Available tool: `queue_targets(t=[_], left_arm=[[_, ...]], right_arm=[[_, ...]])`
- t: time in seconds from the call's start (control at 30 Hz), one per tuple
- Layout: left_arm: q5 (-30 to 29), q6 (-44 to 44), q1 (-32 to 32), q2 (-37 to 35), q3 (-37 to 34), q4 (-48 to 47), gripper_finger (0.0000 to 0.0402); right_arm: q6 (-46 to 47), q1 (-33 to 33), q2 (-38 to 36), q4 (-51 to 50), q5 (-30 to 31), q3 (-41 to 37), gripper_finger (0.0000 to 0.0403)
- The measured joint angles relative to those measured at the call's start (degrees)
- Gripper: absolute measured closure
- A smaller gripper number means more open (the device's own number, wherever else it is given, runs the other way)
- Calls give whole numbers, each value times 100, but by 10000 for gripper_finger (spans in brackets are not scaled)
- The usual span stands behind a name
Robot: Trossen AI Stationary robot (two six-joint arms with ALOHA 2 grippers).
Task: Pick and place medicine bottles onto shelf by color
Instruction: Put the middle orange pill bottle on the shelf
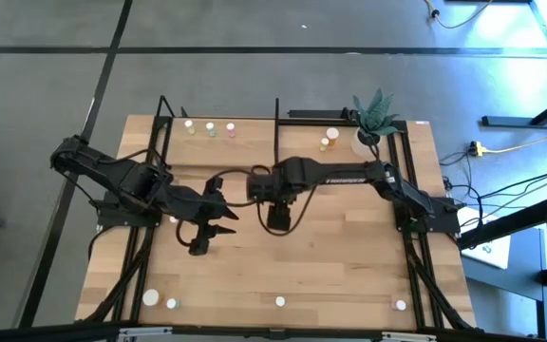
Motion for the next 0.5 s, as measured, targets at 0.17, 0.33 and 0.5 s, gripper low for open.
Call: queue_targets(t=[0.17,0.33,0.5], left_arm=[[-5,4,0,3,0,-199,253],[-46,7,0,3,0,-325,253],[-46,26,0,3,0,-339,253]], right_arm=[[38,-265,0,400,1,-71,196],[14,-417,2,1127,-73,-459,196],[16,-520,2,1412,-287,-984,196]])
